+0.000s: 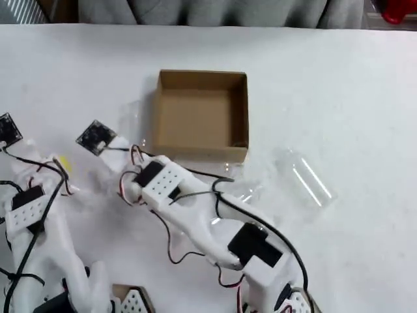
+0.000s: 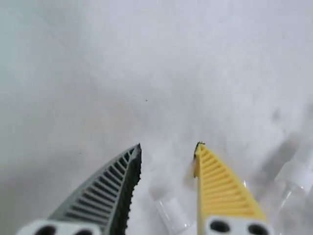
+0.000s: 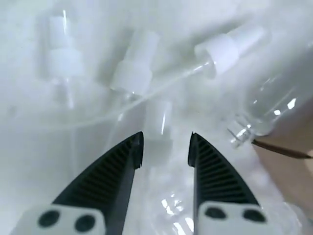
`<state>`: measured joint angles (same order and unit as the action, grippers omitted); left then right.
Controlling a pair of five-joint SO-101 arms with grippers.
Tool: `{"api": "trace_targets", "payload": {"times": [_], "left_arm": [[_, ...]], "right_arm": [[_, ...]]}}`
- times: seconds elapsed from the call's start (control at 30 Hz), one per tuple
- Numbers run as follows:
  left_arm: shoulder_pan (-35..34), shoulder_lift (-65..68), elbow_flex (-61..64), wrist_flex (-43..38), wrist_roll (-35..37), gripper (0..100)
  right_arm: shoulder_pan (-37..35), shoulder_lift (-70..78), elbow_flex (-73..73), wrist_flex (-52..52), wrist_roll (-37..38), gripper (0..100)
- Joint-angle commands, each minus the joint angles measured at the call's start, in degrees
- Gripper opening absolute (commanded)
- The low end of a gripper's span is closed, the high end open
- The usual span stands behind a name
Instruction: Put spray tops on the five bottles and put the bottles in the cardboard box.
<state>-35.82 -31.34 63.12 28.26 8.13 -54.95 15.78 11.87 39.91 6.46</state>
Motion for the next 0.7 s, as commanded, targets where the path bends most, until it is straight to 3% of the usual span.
{"api": "trace_targets", "payload": {"times": [0.0,0.67], "left_arm": [[-0.4,0.1,-4.0,-1.5,0.3,18],[-0.3,0.1,-4.0,-1.1,0.0,18]], "right_arm": [[-1.4,-0.7,-0.6,-0.6,-0.5,12.7],[-1.6,2.9,-1.6,1.1,-0.4,10.4]]}}
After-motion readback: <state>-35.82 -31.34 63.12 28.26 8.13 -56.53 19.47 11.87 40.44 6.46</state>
